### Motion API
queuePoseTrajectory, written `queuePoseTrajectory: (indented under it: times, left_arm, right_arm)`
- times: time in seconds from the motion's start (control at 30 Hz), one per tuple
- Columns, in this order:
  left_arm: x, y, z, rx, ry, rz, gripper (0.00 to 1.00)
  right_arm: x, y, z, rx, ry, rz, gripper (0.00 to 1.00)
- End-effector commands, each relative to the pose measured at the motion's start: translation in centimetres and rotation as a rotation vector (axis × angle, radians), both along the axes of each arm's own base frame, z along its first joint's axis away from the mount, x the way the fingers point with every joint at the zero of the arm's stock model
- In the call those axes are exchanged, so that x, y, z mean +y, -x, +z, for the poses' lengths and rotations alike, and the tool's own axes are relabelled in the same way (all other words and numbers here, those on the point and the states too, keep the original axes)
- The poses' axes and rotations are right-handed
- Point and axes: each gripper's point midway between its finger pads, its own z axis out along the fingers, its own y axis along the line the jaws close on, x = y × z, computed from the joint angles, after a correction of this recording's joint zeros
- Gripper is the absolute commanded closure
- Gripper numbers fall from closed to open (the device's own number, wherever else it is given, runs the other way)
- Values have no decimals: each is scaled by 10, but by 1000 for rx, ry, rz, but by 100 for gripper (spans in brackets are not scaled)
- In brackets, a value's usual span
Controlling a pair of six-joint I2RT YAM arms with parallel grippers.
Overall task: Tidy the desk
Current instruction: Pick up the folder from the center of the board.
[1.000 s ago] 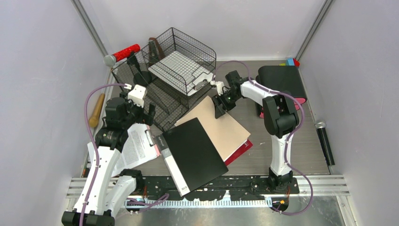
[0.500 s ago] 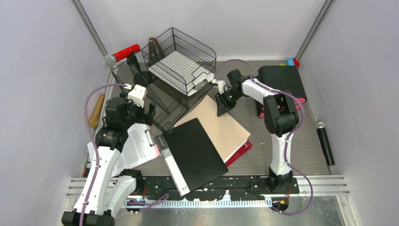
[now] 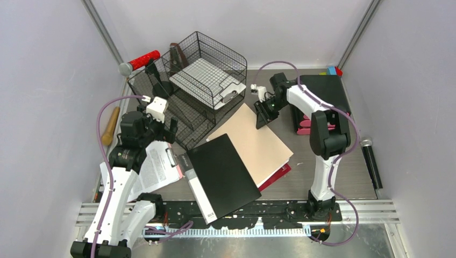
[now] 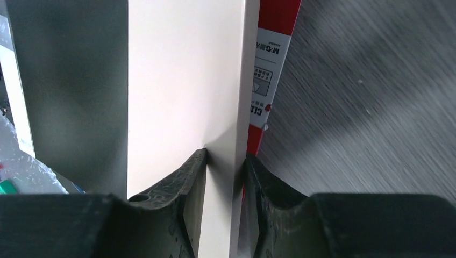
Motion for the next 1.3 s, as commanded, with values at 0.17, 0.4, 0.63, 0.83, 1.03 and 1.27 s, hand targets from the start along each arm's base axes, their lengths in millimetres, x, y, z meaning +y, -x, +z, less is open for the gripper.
queuePoseTrajectory:
  times: [0.17, 0.4, 0.63, 0.83, 1.03, 1.27]
  left_arm:
    - [-3, -1, 14, -57, 8, -23, 1]
    - [-8, -1, 17, -58, 25, -45, 1]
    - [-21, -5, 29, -48, 67, -101, 1]
    - [-36, -8, 38, -35, 103, -180, 1]
    - [-47, -12, 38, -16, 157, -218, 1]
    - [-47, -11, 30, -11, 164, -214, 1]
  right_arm:
    - [-29, -12, 82, -238, 5, -25, 100]
    - [-30, -2, 122, -299, -22, -40, 100]
    - [-30, 11, 168, -367, -67, -101, 100]
    - [-29, 25, 194, -423, -117, -146, 100]
    - [-19, 35, 195, -407, -102, -131, 100]
    - [7, 55, 166, -382, -14, -67, 100]
